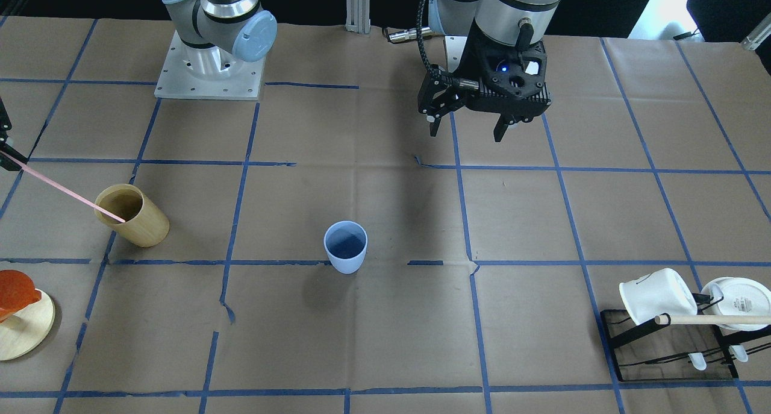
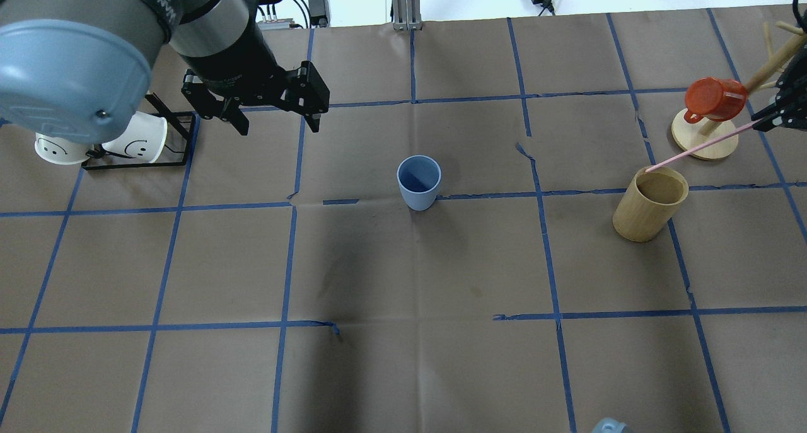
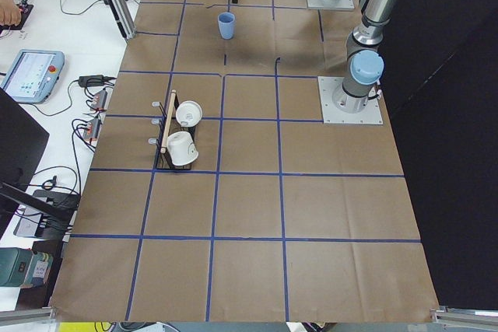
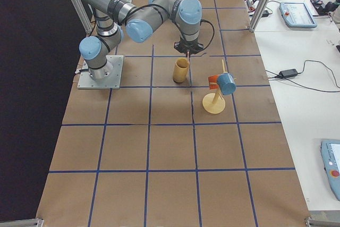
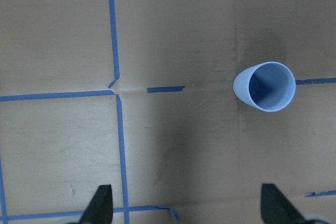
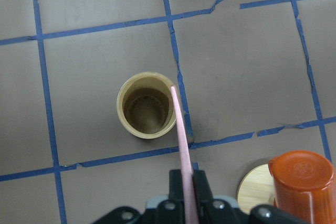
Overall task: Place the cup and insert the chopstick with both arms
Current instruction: 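Pull the pink stick up out of the tan cup with the right gripper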
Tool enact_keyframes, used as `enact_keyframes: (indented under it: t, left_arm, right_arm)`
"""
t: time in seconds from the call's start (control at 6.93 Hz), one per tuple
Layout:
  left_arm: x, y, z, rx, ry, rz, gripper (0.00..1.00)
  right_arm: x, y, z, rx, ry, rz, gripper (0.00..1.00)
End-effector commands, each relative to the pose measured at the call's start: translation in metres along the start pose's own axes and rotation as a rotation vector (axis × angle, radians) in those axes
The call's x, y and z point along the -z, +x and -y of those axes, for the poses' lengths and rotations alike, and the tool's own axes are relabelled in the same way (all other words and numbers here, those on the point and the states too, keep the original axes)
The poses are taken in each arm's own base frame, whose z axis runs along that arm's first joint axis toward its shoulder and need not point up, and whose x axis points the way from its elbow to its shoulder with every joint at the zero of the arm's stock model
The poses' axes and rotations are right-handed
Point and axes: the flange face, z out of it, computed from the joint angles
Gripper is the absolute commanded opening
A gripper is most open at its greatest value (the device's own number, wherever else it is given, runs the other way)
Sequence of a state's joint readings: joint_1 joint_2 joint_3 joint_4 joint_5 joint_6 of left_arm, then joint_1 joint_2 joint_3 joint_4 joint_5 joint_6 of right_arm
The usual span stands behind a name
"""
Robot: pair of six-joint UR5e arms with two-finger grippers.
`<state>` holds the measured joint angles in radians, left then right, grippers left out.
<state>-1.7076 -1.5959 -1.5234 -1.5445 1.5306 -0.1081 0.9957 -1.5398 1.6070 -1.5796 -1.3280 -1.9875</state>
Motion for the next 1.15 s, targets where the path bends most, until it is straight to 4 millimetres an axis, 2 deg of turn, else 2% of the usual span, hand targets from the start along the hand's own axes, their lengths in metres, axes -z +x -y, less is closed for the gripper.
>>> enact_keyframes:
  t: [0.0, 0.14, 0.29, 0.58, 0.72, 0.87, 1.01]
  left_arm:
    - [0.018, -0.006, -0.011, 0.012, -0.068, 0.031, 1.0]
    - [0.018, -0.009, -0.005, 0.02, -0.076, 0.03, 1.0]
    - [0.022, -0.011, -0.006, 0.023, -0.07, 0.033, 1.0]
    - [0.022, -0.014, -0.011, 0.031, -0.074, 0.027, 1.0]
    - [0.022, -0.015, -0.011, 0.033, -0.073, 0.027, 1.0]
    - [0.023, -0.015, -0.011, 0.033, -0.073, 0.029, 1.0]
    - [0.024, -0.015, -0.012, 0.032, -0.07, 0.028, 1.0]
  right_arm:
    - [0.035, -0.001, 0.052, -0.047, -0.021, -0.023, 0.02]
    - [0.041, -0.005, 0.074, -0.069, -0.029, -0.034, 0.02]
    - [0.05, -0.015, 0.103, -0.11, -0.033, -0.056, 0.02]
    - [0.045, -0.03, 0.176, -0.263, -0.031, -0.063, 0.02]
    - [0.044, -0.037, 0.196, -0.334, -0.045, -0.07, 0.02]
    - [0.031, -0.039, 0.238, -0.363, -0.027, -0.097, 0.02]
    - [0.005, -0.046, 0.286, -0.4, -0.005, -0.106, 0.02]
